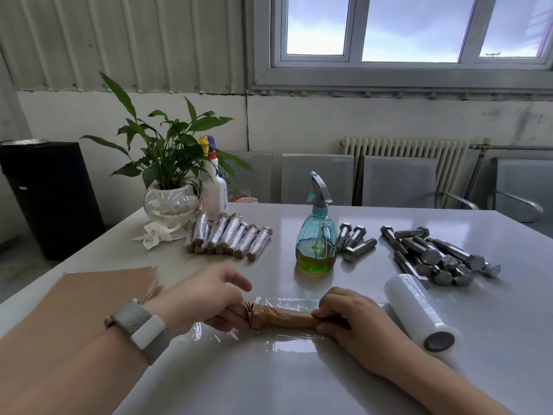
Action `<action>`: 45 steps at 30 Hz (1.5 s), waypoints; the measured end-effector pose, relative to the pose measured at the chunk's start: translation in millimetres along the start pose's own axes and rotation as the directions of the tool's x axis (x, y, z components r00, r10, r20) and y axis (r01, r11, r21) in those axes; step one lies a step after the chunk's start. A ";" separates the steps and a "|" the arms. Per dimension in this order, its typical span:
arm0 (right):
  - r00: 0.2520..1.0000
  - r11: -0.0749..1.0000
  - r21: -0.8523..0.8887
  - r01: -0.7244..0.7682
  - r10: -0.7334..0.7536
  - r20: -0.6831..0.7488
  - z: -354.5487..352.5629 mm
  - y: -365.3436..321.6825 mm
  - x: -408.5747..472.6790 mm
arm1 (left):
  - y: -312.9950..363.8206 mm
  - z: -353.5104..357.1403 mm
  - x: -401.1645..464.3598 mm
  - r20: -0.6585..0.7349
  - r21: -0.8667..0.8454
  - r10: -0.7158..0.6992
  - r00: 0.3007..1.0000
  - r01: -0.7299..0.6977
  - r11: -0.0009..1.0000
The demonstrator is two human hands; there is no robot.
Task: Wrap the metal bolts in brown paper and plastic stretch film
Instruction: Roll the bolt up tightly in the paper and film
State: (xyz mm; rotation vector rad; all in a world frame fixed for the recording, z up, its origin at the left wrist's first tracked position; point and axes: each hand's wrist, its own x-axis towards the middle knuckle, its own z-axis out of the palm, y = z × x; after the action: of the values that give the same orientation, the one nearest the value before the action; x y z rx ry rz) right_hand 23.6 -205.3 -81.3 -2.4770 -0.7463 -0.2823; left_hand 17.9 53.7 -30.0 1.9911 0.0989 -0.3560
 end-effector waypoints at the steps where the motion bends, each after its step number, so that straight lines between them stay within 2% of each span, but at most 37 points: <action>1: 1.000 1.000 -0.004 -0.004 0.004 0.000 0.4 0.1 -0.1 | -5.5 0.5 -0.8 -0.030 -0.056 -0.001 1.000 -0.001 0.998; 6: 1.000 1.000 -0.017 -0.009 0.009 -0.004 1.1 0.0 0.6 | -28.7 14.0 -4.4 -0.153 -0.305 -0.018 0.988 -0.030 0.952; 8: 1.000 1.000 -0.017 -0.013 0.013 -0.001 1.0 -0.9 0.7 | -32.2 19.5 -5.9 -0.205 -0.349 0.005 0.979 -0.078 0.934; 9: 1.000 1.000 -0.016 -0.013 0.013 -0.001 1.0 -1.2 0.4 | -33.5 22.0 -5.9 -0.242 -0.308 0.036 0.970 -0.111 0.945; 12: 1.000 1.000 -0.010 -0.008 0.008 0.001 0.6 -1.7 0.1 | -36.3 30.5 -7.4 -0.347 0.020 0.184 0.920 -0.189 0.982; 17: 1.000 1.000 -0.010 -0.005 0.005 -0.006 0.7 -2.3 -0.6 | -35.5 50.1 -16.9 -0.511 0.373 0.424 0.748 -0.252 0.893; 20: 1.000 1.000 -0.004 -0.007 0.007 -0.009 1.4 -2.0 0.2 | -36.6 56.0 -17.2 -0.462 0.577 0.589 0.663 -0.280 0.767; 24: 1.000 1.000 -0.006 -0.013 0.013 -0.009 1.4 -2.6 0.3 | -39.1 58.2 -19.3 -0.323 0.771 0.674 0.664 -0.228 0.595; 26: 1.000 1.000 -0.004 -0.022 0.022 -0.009 0.9 -3.1 0.5 | -40.4 62.5 -19.9 -0.202 0.890 0.720 0.664 -0.183 0.418; 28: 1.000 1.000 -0.008 -0.027 0.027 -0.005 0.5 -3.6 0.6 | -39.8 69.1 -21.7 -0.138 0.965 0.767 0.626 -0.090 0.246; 29: 1.000 1.000 -0.009 -0.028 0.028 -0.005 0.2 -3.9 0.5 | -40.6 73.0 -22.4 -0.117 0.980 0.775 0.620 -0.052 0.190; 30: 1.000 1.000 -0.009 -0.028 0.028 -0.004 0.0 -4.4 0.5 | -39.6 76.9 -25.7 -0.098 0.985 0.753 0.651 -0.046 0.168; 32: 1.000 1.000 -0.009 -0.030 0.030 -0.002 -0.2 -5.4 0.1 | -29.8 77.0 -35.5 -0.085 0.978 0.647 0.758 -0.060 0.199; 33: 1.000 1.000 -0.010 -0.030 0.030 -0.004 -0.3 -5.8 0.0 | -24.6 71.0 -35.6 -0.115 0.955 0.617 0.778 -0.084 0.284; 35: 0.999 0.999 -0.013 -0.032 0.032 -0.005 -0.6 -6.6 -0.7 | -18.3 48.3 -24.6 -0.232 0.813 0.510 0.828 -0.122 0.569; 36: 0.999 0.999 -0.014 -0.035 0.035 -0.006 -1.1 -7.0 -0.8 | -15.2 34.4 -20.8 -0.246 0.638 0.399 0.883 -0.163 0.753; 37: 0.999 0.999 -0.015 -0.037 0.037 -0.006 -1.5 -7.4 -0.9 | -12.9 18.2 -15.8 -0.251 0.426 0.304 0.919 -0.177 0.887; 38: 0.999 0.999 -0.018 -0.038 0.038 -0.005 -1.5 -7.8 -0.9 | -14.1 2.2 -10.8 -0.291 0.268 0.253 0.923 -0.175 0.947; 40: 0.999 0.999 -0.014 -0.036 0.036 -0.008 -1.4 -8.7 -1.5 | -23.6 -25.5 -0.7 -0.401 0.247 0.211 0.891 -0.117 0.962; 43: 0.999 1.000 -0.004 -0.031 0.031 -0.009 -1.8 -8.8 -1.6 | -48.0 -44.0 17.9 -0.478 0.462 0.150 0.866 0.102 0.881; 45: 1.000 1.000 -0.004 -0.031 0.031 -0.002 -2.1 -8.3 -1.3 | -55.7 -39.7 22.5 -0.499 0.524 0.135 0.856 0.175 0.833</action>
State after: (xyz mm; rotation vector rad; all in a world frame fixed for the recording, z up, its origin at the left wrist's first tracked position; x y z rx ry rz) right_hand 17.8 -201.1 -76.3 -2.4892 -0.7063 -0.2749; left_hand 34.8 111.5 -69.4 2.6328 0.4014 0.1890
